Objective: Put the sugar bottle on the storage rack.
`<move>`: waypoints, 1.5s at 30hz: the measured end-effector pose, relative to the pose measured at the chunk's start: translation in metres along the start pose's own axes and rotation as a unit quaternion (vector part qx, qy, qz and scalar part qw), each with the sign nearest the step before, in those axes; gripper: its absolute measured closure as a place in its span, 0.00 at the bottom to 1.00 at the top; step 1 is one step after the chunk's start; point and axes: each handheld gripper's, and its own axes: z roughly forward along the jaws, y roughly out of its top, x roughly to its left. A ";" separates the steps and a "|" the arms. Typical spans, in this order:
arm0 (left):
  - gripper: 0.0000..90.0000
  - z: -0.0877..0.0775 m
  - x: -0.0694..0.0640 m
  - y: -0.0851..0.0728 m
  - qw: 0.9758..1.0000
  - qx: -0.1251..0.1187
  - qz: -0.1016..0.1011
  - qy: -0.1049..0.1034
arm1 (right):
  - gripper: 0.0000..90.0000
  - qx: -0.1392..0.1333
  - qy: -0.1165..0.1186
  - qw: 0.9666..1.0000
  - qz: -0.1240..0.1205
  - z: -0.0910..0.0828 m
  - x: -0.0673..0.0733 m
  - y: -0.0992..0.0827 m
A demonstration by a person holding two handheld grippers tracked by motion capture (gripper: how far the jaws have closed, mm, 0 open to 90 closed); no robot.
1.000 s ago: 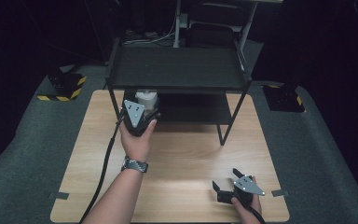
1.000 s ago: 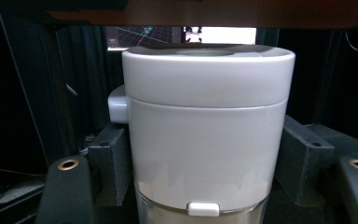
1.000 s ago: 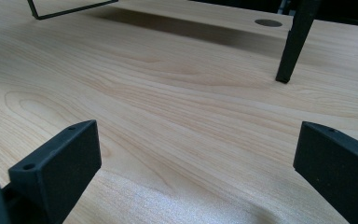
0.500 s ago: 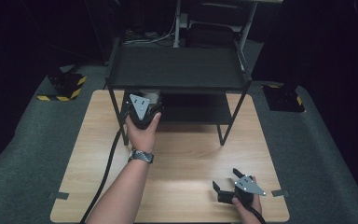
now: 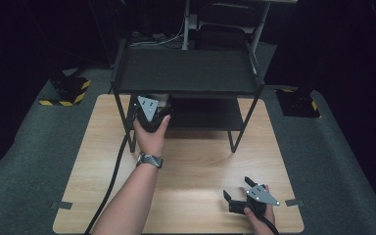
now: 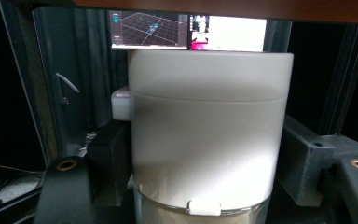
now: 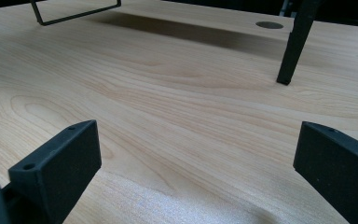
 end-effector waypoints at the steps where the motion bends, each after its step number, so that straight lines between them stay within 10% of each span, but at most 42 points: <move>1: 0.34 0.000 0.000 0.000 1.000 0.001 -0.003 0.001 | 0.00 0.000 0.000 1.000 0.000 0.000 0.000 0.000; 9: 0.32 -0.002 -0.001 0.001 1.000 0.000 -0.004 0.000 | 0.00 0.001 0.000 1.000 -0.002 0.000 0.000 0.000; 16: 0.04 -0.006 -0.001 0.002 1.000 0.005 -0.008 0.001 | 0.00 0.002 -0.002 1.000 -0.004 0.000 0.001 0.001; 23: 0.01 -0.018 0.003 -0.004 1.000 -0.002 -0.013 -0.015 | 0.00 0.002 -0.002 1.000 -0.005 0.001 0.001 0.001; 45: 0.01 -0.120 0.033 -0.055 0.998 -0.036 0.001 -0.045 | 0.00 0.006 -0.006 1.000 -0.011 0.001 0.003 0.002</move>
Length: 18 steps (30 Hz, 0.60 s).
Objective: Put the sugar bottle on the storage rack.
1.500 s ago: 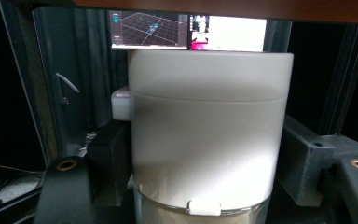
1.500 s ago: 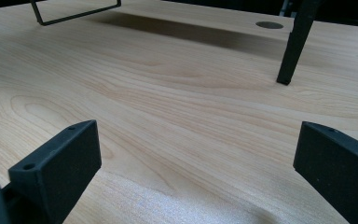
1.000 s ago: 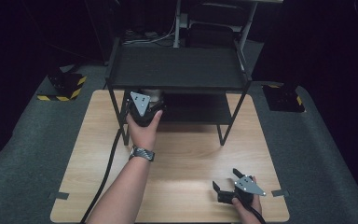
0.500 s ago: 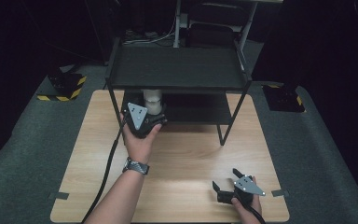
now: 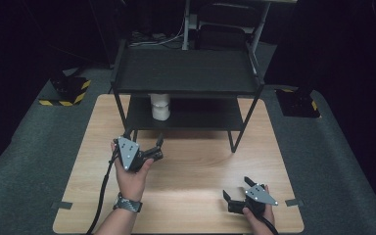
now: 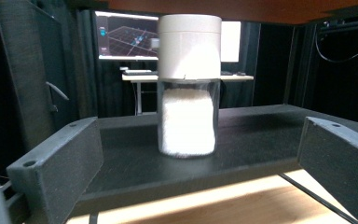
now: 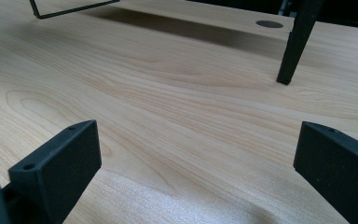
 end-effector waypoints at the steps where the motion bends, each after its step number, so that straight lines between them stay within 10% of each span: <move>1: 0.01 -0.006 0.003 -0.004 1.000 -0.002 -0.002 -0.002 | 0.00 0.000 0.000 1.000 0.000 0.000 0.000 0.000; 18: 0.01 -0.085 0.035 -0.055 1.000 0.013 0.006 -0.012 | 0.00 -0.001 -0.001 1.000 -0.002 0.000 0.001 0.000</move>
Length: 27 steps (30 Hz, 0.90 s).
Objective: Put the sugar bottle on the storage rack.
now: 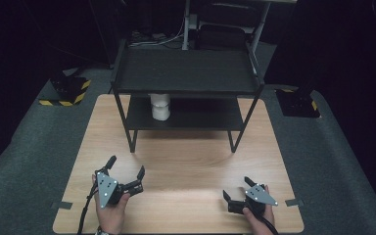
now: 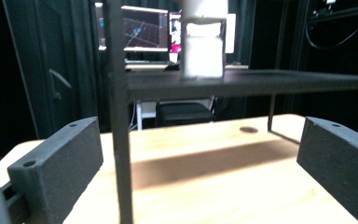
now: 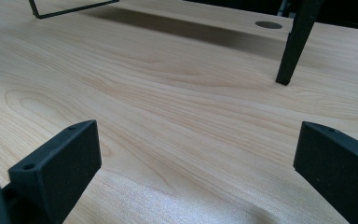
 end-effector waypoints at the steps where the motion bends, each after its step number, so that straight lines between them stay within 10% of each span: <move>1: 0.01 -0.003 0.001 -0.003 1.000 0.002 0.000 0.002 | 0.00 0.000 0.000 1.000 0.000 0.000 0.000 0.000; 27: 0.01 -0.022 0.021 -0.021 0.992 0.128 -0.007 0.019 | 0.00 -0.004 -0.002 1.000 0.002 -0.001 0.000 -0.002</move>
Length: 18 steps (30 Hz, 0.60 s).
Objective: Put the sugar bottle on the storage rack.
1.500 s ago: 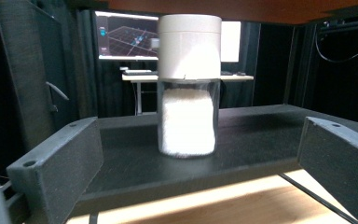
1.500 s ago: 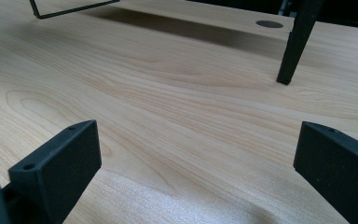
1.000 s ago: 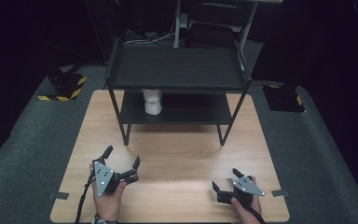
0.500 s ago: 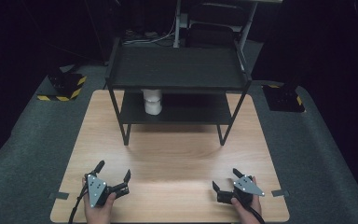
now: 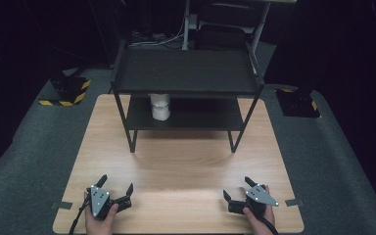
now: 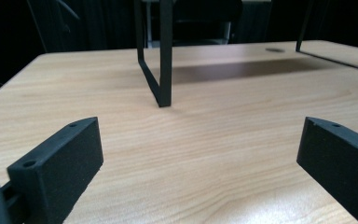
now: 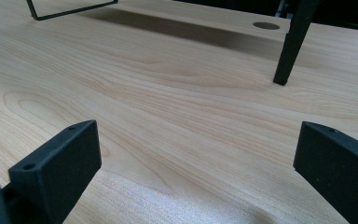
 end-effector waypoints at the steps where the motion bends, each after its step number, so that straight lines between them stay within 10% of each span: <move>1: 0.01 0.001 -0.001 0.002 1.000 0.011 0.007 -0.003 | 0.00 0.000 0.001 1.000 -0.001 0.000 0.000 0.000; 18: 0.01 0.004 0.002 0.008 0.998 0.030 0.034 -0.032 | 0.00 0.005 -0.002 1.000 -0.003 0.002 0.001 0.002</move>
